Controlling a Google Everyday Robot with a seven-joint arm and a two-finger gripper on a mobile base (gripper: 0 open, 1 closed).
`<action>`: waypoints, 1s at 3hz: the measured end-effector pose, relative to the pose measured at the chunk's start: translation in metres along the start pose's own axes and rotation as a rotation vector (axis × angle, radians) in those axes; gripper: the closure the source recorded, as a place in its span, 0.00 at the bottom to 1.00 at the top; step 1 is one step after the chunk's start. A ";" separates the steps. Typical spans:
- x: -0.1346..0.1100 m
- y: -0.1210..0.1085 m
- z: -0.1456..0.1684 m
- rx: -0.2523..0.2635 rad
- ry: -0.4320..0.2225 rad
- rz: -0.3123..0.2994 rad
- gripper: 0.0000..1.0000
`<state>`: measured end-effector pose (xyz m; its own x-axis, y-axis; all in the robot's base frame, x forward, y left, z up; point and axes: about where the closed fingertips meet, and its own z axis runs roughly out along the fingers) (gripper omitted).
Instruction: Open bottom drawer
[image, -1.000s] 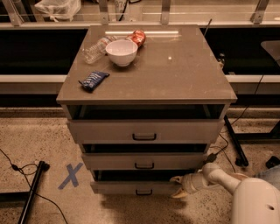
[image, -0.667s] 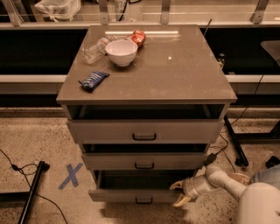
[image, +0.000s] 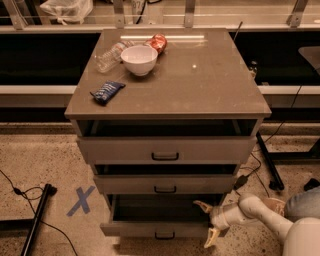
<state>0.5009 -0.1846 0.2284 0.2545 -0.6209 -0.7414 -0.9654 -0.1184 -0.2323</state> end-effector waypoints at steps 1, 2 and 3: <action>0.000 0.000 0.000 0.000 0.000 0.000 0.00; 0.003 0.009 0.006 -0.047 0.043 0.018 0.03; 0.004 0.035 0.016 -0.120 0.085 0.082 0.18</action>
Offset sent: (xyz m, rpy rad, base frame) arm -0.0068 0.0003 -0.0077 -0.0691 0.0462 0.0119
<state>0.4688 -0.1789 0.2068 0.1735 -0.6951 -0.6976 -0.9839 -0.1529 -0.0923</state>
